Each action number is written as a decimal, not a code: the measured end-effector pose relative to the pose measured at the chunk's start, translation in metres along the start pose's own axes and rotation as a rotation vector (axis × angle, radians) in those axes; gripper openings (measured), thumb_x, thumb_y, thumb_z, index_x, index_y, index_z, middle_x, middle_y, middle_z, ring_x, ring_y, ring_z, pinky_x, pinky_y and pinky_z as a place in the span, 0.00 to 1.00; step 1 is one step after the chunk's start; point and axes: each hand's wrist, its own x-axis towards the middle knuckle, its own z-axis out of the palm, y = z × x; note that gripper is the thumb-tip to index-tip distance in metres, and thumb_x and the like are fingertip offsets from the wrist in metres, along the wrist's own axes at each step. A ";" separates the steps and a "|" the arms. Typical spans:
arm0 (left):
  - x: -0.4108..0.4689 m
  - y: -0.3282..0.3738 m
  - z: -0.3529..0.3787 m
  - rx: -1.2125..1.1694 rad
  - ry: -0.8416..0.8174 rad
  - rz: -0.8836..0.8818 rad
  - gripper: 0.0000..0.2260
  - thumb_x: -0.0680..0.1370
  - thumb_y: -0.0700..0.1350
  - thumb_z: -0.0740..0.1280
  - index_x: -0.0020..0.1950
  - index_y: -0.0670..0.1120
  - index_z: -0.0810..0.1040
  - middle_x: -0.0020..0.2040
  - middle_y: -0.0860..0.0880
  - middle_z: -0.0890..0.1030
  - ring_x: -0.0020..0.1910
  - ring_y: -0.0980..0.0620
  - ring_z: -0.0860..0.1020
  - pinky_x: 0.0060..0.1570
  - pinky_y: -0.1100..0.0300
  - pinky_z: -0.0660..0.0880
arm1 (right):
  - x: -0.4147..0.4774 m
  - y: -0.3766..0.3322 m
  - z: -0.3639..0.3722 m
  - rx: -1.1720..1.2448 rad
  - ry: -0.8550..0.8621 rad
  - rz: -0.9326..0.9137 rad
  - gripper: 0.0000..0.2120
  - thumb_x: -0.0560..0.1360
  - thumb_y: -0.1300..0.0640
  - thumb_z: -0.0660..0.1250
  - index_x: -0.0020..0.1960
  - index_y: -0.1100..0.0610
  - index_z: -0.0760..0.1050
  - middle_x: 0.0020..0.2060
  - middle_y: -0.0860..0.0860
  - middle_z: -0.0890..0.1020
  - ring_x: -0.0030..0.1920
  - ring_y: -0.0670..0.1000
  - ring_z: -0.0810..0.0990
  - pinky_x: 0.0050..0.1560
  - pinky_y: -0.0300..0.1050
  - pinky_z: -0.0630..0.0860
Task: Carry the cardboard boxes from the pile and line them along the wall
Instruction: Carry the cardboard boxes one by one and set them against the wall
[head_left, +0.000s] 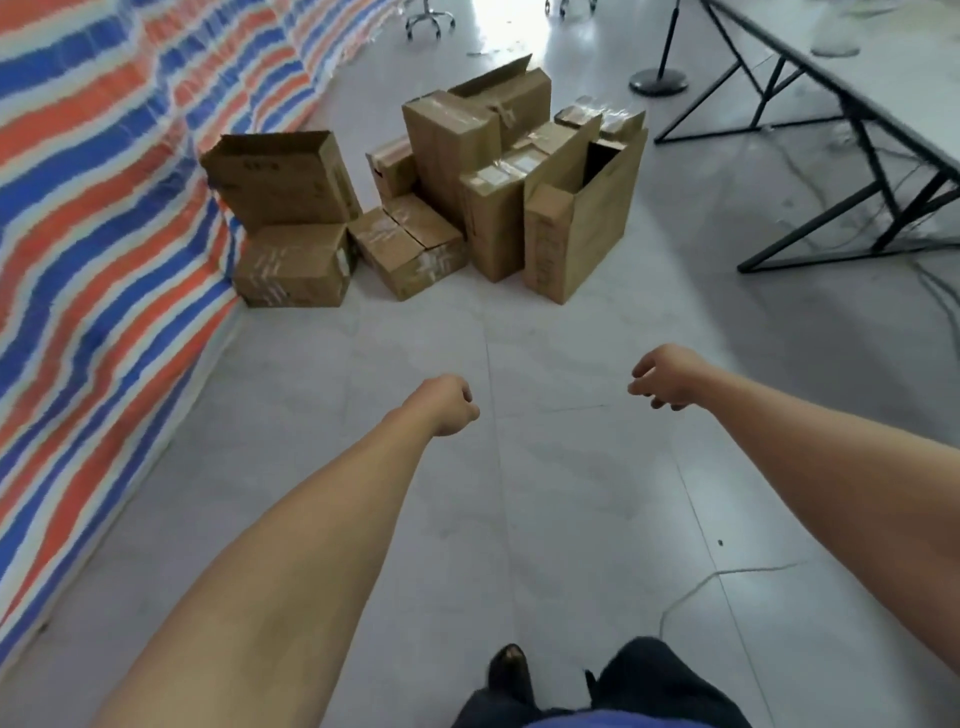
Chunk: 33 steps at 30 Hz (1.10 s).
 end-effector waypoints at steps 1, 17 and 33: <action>0.020 0.012 -0.010 0.012 -0.012 0.018 0.12 0.79 0.48 0.66 0.60 0.44 0.78 0.60 0.44 0.78 0.59 0.44 0.76 0.55 0.56 0.73 | 0.018 -0.001 -0.011 0.002 0.006 0.001 0.16 0.76 0.56 0.71 0.62 0.60 0.77 0.51 0.58 0.83 0.46 0.56 0.85 0.45 0.48 0.80; 0.387 0.235 -0.126 -0.080 -0.104 0.035 0.14 0.80 0.48 0.64 0.63 0.44 0.77 0.62 0.45 0.76 0.59 0.44 0.75 0.57 0.53 0.73 | 0.384 -0.008 -0.261 -0.002 -0.030 0.071 0.14 0.77 0.56 0.70 0.60 0.61 0.78 0.48 0.58 0.83 0.40 0.54 0.83 0.36 0.44 0.78; 0.767 0.293 -0.264 -0.168 -0.143 -0.055 0.06 0.79 0.45 0.65 0.49 0.43 0.79 0.49 0.45 0.78 0.47 0.46 0.76 0.52 0.50 0.75 | 0.747 -0.118 -0.419 -0.037 -0.098 0.071 0.15 0.77 0.57 0.69 0.62 0.62 0.77 0.50 0.58 0.83 0.39 0.54 0.83 0.34 0.43 0.77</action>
